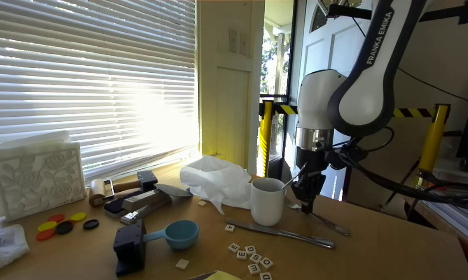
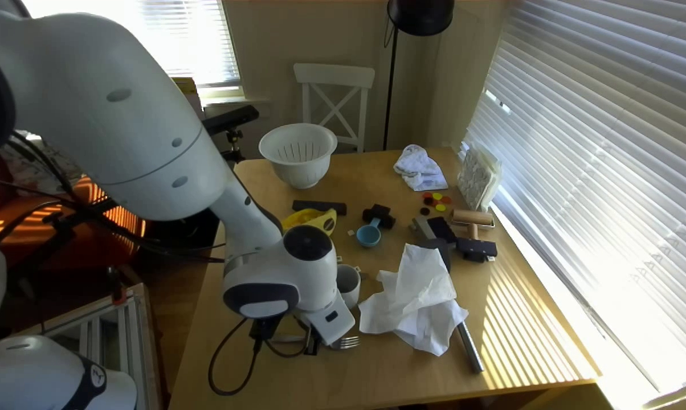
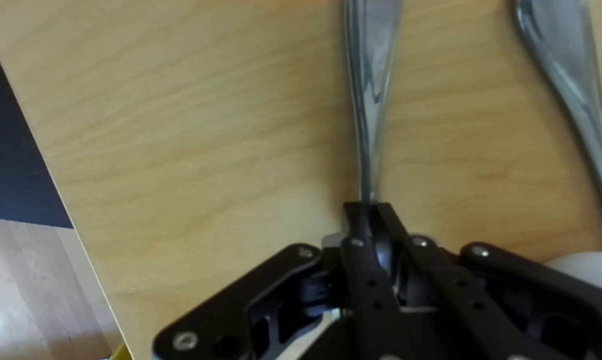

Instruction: Move the fork to the right

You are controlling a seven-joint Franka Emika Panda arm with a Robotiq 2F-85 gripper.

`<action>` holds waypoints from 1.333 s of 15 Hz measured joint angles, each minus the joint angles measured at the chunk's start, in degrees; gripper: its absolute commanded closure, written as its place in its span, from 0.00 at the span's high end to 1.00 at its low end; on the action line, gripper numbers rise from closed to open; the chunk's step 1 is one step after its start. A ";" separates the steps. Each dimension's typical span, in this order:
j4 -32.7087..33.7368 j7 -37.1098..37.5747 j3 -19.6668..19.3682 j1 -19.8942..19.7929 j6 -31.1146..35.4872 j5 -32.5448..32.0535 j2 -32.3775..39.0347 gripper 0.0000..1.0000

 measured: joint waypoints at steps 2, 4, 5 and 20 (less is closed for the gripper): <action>0.05 -0.25 0.04 -0.38 -0.01 0.39 0.18 0.54; 0.06 -0.64 0.08 -0.66 -0.01 0.95 0.18 0.68; 0.05 -0.65 -0.02 -0.67 -0.01 0.97 0.14 0.76; -8.99 6.23 5.78 6.67 -20.55 -17.23 -29.39 1.00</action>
